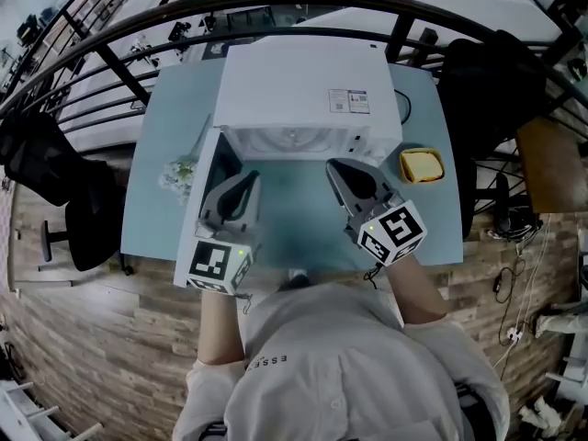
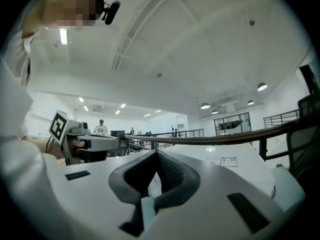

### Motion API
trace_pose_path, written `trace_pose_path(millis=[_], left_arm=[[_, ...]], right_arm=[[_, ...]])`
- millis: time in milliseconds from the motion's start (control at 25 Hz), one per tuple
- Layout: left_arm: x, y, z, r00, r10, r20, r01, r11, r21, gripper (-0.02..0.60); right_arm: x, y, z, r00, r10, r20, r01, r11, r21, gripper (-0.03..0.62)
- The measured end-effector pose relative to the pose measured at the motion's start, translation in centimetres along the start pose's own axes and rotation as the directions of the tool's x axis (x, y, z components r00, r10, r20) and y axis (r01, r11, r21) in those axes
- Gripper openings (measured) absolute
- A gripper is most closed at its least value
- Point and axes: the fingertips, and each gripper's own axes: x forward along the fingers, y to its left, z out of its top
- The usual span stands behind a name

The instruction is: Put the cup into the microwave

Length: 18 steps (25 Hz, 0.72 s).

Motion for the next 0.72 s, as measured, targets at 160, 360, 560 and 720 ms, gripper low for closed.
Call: trace_pose_path(millis=[160,360,560,720], left_arm=[[-0.2,0.1,0.7,1.0,0.007,0.006,-0.007,1.0,0.007,0.003],[-0.3,0.0,1.3,1.0,0.005,0.012,-0.005,1.0,0.012,0.003],[-0.7,-0.1,1.5,1.0,0.008,0.013,-0.009,1.0,0.012,0.003],[-0.9,0.0,1.6,1.0,0.011,0.019,-0.012,1.0,0.013,0.003]], right_arm=[[-0.7,0.2,0.8,1.0,-0.006,0.024,0.006,1.0,-0.003,0.017],[-0.9,0.4,1.4,0.999,-0.01,0.039,0.01,1.0,-0.009,0.015],[-1.2,0.9,1.1,0.999,-0.007,0.032,0.007,1.0,-0.009,0.015],[-1.2,1.0,1.1,0.999,-0.015,0.03,0.015,1.0,-0.006,0.015]])
